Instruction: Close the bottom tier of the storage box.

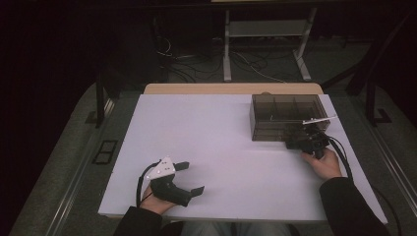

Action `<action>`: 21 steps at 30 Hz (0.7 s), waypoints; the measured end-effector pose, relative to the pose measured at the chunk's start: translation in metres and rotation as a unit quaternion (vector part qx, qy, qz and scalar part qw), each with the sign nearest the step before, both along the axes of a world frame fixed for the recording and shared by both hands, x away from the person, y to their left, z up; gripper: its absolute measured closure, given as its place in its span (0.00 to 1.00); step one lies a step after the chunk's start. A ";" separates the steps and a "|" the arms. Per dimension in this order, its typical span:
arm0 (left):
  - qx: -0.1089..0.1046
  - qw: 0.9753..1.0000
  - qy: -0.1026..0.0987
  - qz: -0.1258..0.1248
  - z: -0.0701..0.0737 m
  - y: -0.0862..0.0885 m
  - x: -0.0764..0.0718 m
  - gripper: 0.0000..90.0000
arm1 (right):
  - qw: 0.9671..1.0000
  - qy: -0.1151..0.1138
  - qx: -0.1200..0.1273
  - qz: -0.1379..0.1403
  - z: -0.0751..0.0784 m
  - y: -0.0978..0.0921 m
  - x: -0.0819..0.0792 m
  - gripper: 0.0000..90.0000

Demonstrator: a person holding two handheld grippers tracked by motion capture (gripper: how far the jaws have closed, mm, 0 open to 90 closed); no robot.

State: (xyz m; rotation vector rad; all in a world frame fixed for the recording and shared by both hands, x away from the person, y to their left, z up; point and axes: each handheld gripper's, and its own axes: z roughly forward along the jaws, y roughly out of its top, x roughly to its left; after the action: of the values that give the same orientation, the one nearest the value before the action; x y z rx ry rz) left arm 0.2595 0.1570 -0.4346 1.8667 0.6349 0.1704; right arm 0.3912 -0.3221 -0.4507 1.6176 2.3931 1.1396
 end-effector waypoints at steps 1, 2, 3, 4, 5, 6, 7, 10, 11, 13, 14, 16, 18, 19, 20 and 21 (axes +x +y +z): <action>0.000 1.000 0.000 0.000 0.000 0.000 0.000 0.00 | 1.000 -0.001 0.002 0.000 0.000 0.000 -0.001 0.93; 0.000 1.000 -0.001 0.000 0.000 0.001 0.000 0.00 | 1.000 -0.003 0.003 0.001 0.001 0.000 -0.002 0.92; 0.000 1.000 -0.002 0.000 0.000 0.001 0.000 0.00 | 1.000 -0.006 0.004 0.000 0.003 -0.001 -0.003 0.91; -0.001 1.000 -0.002 0.000 0.001 0.001 0.000 0.00 | 1.000 -0.009 0.010 -0.001 0.005 -0.002 -0.005 0.91; -0.001 1.000 -0.002 0.000 0.001 0.001 0.000 0.00 | 1.000 -0.010 0.016 0.001 0.007 -0.002 -0.007 0.90; -0.001 1.000 -0.002 0.001 0.001 0.001 0.000 0.00 | 1.000 -0.013 0.018 0.000 0.009 -0.003 -0.009 0.88; -0.002 1.000 -0.002 0.000 0.001 0.001 0.000 0.00 | 1.000 -0.016 0.023 -0.001 0.011 -0.003 -0.011 0.85; -0.002 1.000 -0.001 0.000 0.001 0.001 -0.001 0.00 | 0.999 -0.022 0.033 -0.002 0.015 -0.004 -0.016 0.78; -0.002 1.000 -0.001 0.000 0.001 0.001 -0.001 0.00 | 0.999 -0.022 0.034 -0.003 0.016 -0.004 -0.017 0.76; -0.003 1.000 -0.002 0.000 0.001 0.001 -0.001 0.00 | 0.999 -0.023 0.035 -0.001 0.016 -0.003 -0.020 0.72; -0.004 1.000 -0.002 0.001 0.001 0.001 -0.001 0.00 | 0.999 -0.023 0.035 -0.001 0.016 -0.002 -0.021 0.70; -0.003 1.000 -0.002 0.001 0.001 0.001 -0.001 0.00 | 0.999 -0.025 0.036 -0.001 0.017 -0.002 -0.023 0.66; -0.003 1.000 -0.002 0.001 0.001 0.001 -0.001 0.00 | 0.999 -0.030 0.038 -0.002 0.018 -0.001 -0.025 0.59; -0.003 1.000 -0.002 0.001 0.001 0.001 -0.001 0.00 | 0.999 -0.030 0.039 -0.003 0.020 -0.001 -0.027 0.55; -0.003 1.000 -0.001 0.001 0.001 0.001 -0.001 0.00 | 0.999 -0.033 0.041 -0.002 0.020 0.000 -0.028 0.51; -0.004 1.000 -0.002 0.001 0.001 0.001 -0.001 0.00 | 0.999 -0.035 0.039 -0.003 0.022 0.001 -0.031 0.44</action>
State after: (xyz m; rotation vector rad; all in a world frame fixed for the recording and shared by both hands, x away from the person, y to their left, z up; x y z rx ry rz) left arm 0.2584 0.1583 -0.4332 1.8584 0.6343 0.1724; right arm 0.3607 -0.3214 -0.4292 1.5768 2.3264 1.2821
